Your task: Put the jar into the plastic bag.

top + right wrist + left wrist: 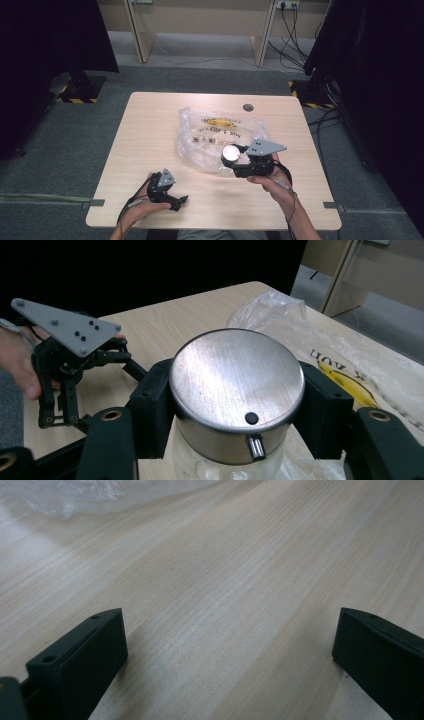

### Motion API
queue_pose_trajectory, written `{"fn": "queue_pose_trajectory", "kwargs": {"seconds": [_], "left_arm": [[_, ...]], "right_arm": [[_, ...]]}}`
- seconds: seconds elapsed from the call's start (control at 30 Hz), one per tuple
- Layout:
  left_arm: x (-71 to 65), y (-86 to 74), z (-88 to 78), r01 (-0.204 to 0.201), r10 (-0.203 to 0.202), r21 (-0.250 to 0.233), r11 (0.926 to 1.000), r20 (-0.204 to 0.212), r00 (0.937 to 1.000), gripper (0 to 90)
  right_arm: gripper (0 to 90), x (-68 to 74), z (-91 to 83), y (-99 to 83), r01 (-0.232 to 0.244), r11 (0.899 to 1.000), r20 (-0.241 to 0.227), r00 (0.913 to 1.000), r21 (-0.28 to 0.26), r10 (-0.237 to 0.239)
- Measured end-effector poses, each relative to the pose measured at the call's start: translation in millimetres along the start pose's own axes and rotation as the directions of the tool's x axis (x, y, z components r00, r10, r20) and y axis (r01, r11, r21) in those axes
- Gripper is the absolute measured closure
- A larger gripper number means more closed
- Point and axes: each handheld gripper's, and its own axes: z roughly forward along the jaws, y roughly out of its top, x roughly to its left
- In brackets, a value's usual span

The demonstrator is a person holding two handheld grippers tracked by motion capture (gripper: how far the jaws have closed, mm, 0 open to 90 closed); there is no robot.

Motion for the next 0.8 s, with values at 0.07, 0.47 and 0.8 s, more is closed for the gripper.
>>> {"fn": "queue_pose_trajectory", "kwargs": {"seconds": [0.07, 0.47, 0.8], "left_arm": [[0.0, 0.0, 0.0, 0.0, 0.0, 0.0, 1.0, 0.0, 1.0, 0.4], [0.0, 0.0, 0.0, 0.0, 0.0, 0.0, 1.0, 0.0, 1.0, 0.4], [0.0, 0.1, 0.0, 0.0, 0.0, 0.0, 1.0, 0.0, 1.0, 0.4]], "right_arm": [[40.2, -1.8, 1.3, 5.7, 0.002, 1.0, 0.005, 1.0, 0.0, -0.002], [40.2, -19.5, 16.8, 28.0, -0.018, 1.0, 0.025, 0.9995, 0.014, 0.017], [40.2, -39.5, 30.2, 39.5, -0.046, 0.999, 0.067, 0.9968, 0.029, 0.044]]}}
